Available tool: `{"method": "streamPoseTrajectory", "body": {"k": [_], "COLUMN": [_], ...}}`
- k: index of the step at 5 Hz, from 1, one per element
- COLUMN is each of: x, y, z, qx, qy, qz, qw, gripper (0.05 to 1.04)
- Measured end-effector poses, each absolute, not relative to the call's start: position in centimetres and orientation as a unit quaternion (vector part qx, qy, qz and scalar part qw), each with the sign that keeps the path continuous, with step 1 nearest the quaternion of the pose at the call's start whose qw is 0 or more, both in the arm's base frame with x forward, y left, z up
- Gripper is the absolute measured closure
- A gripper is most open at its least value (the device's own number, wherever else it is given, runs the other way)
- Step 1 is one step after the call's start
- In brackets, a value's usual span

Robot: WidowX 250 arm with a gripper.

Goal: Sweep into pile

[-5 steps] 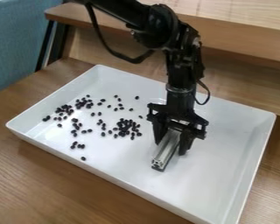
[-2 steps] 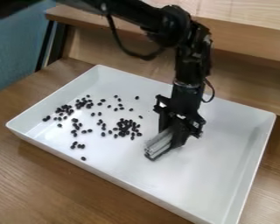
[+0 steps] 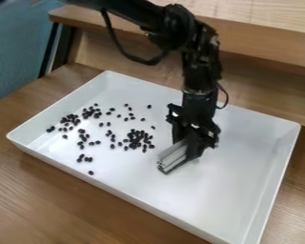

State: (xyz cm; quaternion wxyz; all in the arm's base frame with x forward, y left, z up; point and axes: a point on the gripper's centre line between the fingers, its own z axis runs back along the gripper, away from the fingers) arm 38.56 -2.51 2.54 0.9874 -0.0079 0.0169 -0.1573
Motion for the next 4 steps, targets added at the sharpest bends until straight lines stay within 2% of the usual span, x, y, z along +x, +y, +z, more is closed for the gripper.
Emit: {"method": "streamPoseTrajectory", "body": {"k": [2, 4], "x": [37.7, 37.9], "y": [-1.6, -0.7], "z": [2.3, 2.3], "qx": [-0.006, 0.021], "qy": [0.011, 0.035], "qz": [-0.140, -0.126], "qw": [0.990, 0.991], "gripper": [0.685, 0.685]}}
